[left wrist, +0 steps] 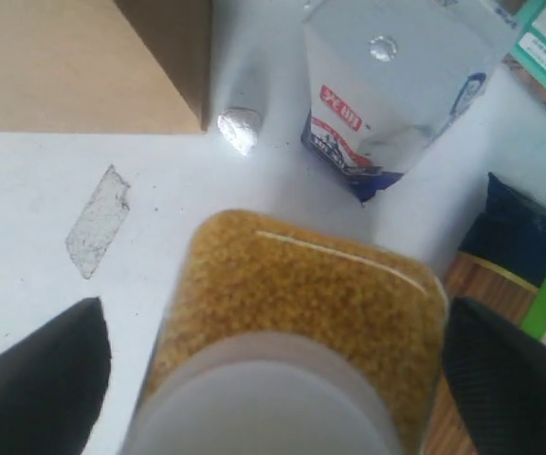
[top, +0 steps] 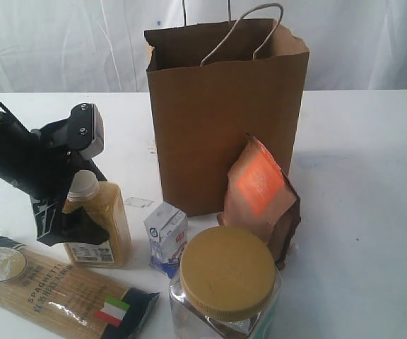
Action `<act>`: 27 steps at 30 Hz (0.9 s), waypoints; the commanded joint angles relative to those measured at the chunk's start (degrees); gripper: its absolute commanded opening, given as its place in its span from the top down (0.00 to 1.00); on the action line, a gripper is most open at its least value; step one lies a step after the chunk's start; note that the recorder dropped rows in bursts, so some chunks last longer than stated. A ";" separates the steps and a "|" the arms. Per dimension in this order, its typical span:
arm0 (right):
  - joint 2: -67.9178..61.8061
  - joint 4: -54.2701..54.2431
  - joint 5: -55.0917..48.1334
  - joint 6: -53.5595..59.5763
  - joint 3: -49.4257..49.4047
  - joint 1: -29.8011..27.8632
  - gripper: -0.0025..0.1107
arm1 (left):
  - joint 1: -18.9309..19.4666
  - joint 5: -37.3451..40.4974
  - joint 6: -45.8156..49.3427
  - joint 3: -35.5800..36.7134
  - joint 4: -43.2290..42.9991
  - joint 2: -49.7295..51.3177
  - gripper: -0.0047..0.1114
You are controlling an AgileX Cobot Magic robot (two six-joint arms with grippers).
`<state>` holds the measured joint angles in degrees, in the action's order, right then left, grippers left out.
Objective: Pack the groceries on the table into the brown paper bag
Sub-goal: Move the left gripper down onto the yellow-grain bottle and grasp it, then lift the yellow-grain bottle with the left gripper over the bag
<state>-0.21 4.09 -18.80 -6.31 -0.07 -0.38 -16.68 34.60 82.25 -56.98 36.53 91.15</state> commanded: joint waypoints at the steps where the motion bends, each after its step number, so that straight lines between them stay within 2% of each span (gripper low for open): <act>1: 0.21 0.25 0.50 0.03 0.07 0.01 0.98 | 0.02 -0.83 -1.30 0.39 0.99 0.35 0.32; 2: 0.21 0.25 0.50 0.03 0.07 0.01 0.98 | 0.02 -0.99 -1.30 0.39 0.68 0.35 0.42; 3: 0.21 0.25 0.50 0.03 0.07 0.01 0.98 | 0.02 -0.88 -1.30 0.39 0.40 0.35 0.58; 4: 0.21 0.25 0.50 0.03 0.07 0.01 0.98 | 0.02 -0.88 -1.30 0.39 0.27 0.35 0.68; 5: 0.21 0.25 0.50 0.03 0.07 0.01 0.98 | 0.02 -0.88 -1.30 0.39 0.26 0.21 0.88; 6: 0.21 0.25 0.50 0.03 0.07 0.01 0.98 | 0.02 -0.88 -1.30 0.28 0.26 -0.18 0.96; 10: 0.21 0.25 0.50 0.03 0.07 0.01 0.98 | 0.02 -1.42 -9.28 0.16 -3.27 -7.06 0.96; 12: 0.21 0.25 0.50 0.03 0.07 0.01 0.98 | 0.02 -1.94 -15.15 0.16 -7.53 -15.76 0.96; 15: 0.21 0.25 0.50 0.03 0.07 0.01 0.98 | 0.02 -4.76 -15.85 0.16 -7.26 -24.28 0.96; 17: 0.21 0.25 0.50 0.03 0.07 0.01 0.98 | 0.02 -9.45 -16.53 0.16 -3.74 -30.92 0.96; 19: 0.21 0.25 0.50 0.03 0.07 0.01 0.98 | 0.02 -16.87 -16.53 0.16 3.33 -36.00 0.96; 23: 0.21 0.25 0.50 0.03 0.07 0.01 0.98 | 0.02 -28.38 -16.34 0.16 25.77 -39.94 0.96; 25: 0.21 0.25 0.50 0.03 0.07 0.01 0.98 | 0.02 -30.36 -15.90 0.16 31.79 -40.53 0.96; 27: 0.21 0.25 0.50 0.03 0.07 0.01 0.98 | 0.02 -28.44 -16.17 -0.54 33.05 -40.43 0.96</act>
<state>-0.21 4.09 -18.80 -6.43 -0.07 -0.38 -16.68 8.96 66.28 -56.43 61.49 51.56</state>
